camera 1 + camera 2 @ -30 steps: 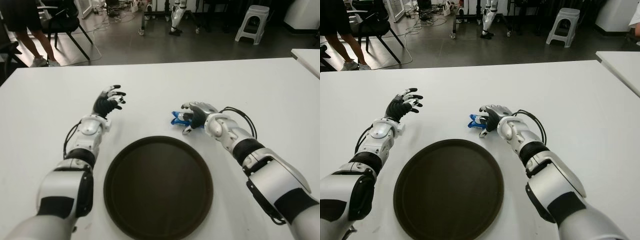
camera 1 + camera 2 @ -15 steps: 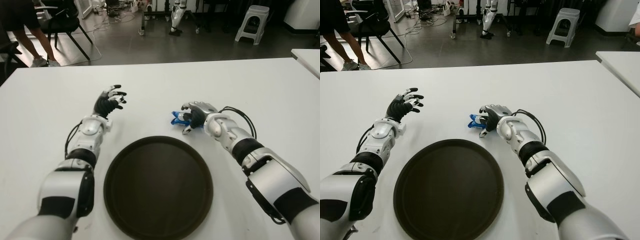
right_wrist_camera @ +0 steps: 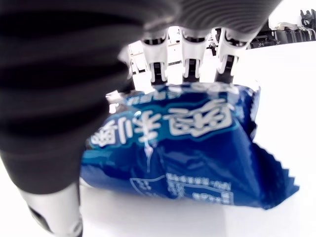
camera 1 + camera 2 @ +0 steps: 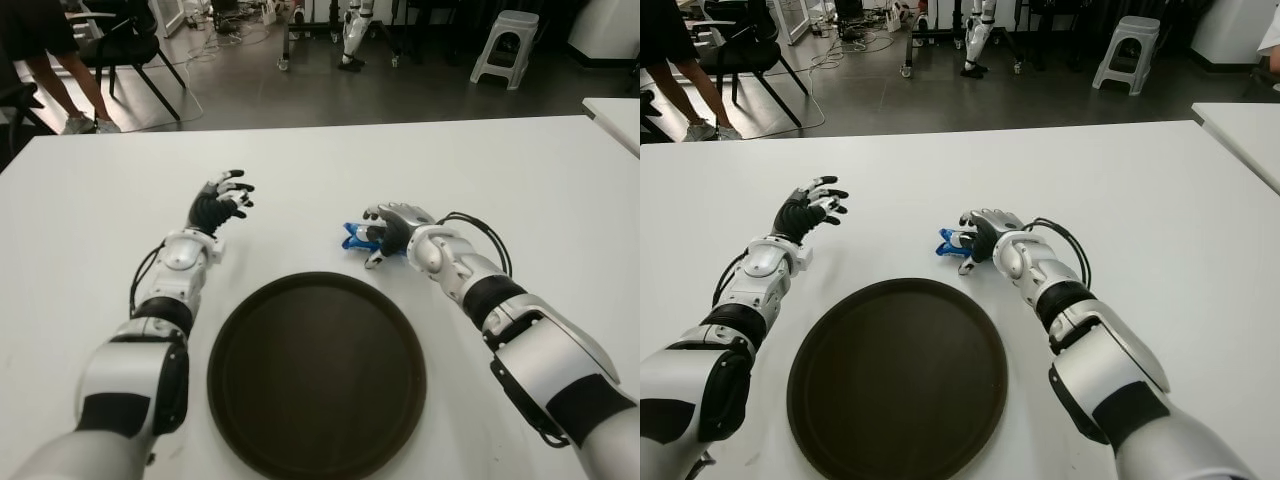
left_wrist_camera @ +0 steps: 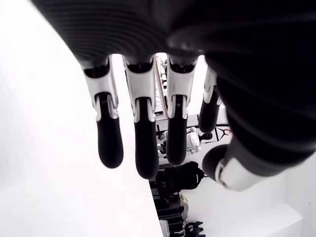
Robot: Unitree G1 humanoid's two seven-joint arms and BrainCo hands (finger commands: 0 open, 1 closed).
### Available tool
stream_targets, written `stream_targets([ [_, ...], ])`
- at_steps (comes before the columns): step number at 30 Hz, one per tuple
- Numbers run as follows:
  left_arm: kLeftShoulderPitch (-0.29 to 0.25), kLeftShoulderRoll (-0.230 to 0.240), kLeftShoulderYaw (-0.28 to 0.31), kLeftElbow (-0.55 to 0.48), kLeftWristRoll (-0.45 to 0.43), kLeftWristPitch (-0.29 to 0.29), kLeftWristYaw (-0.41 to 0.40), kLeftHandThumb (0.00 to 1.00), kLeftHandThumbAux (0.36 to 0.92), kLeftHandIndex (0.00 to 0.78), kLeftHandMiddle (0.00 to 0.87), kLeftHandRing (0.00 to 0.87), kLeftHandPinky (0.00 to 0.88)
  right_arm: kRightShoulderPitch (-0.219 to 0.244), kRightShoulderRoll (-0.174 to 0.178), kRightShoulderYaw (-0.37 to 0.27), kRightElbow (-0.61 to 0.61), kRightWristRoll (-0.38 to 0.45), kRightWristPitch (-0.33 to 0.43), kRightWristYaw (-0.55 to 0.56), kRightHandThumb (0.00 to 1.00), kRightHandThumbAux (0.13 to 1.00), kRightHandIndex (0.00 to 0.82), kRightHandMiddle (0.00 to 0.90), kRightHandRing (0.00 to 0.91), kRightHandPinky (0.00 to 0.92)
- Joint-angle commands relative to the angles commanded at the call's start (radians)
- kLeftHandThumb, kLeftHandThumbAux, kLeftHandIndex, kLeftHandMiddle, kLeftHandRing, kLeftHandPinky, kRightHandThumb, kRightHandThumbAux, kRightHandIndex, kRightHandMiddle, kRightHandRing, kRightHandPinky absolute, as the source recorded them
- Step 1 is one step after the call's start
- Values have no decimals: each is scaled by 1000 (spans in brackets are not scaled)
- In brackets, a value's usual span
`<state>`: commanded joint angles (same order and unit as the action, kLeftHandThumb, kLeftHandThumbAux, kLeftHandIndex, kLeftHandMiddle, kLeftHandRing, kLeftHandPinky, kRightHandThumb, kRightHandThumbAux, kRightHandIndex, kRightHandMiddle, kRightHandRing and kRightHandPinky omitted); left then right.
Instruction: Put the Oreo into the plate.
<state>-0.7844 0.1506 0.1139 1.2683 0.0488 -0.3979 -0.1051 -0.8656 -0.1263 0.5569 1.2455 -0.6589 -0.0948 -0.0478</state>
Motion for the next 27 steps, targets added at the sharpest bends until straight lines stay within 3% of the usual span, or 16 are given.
stream_targets([
  [14,3,-1,4,0,-5,-6,-4,229,646,195,333,409,458,0,1,-1,-4,-5,25,-7,0,840,347,323,314,303],
  [27,5,2,3,2,-4,-1,-3,249,672,193,327,399,446,22,-7,7,16,-11,-1,-66,0,872,395,389,443,406],
])
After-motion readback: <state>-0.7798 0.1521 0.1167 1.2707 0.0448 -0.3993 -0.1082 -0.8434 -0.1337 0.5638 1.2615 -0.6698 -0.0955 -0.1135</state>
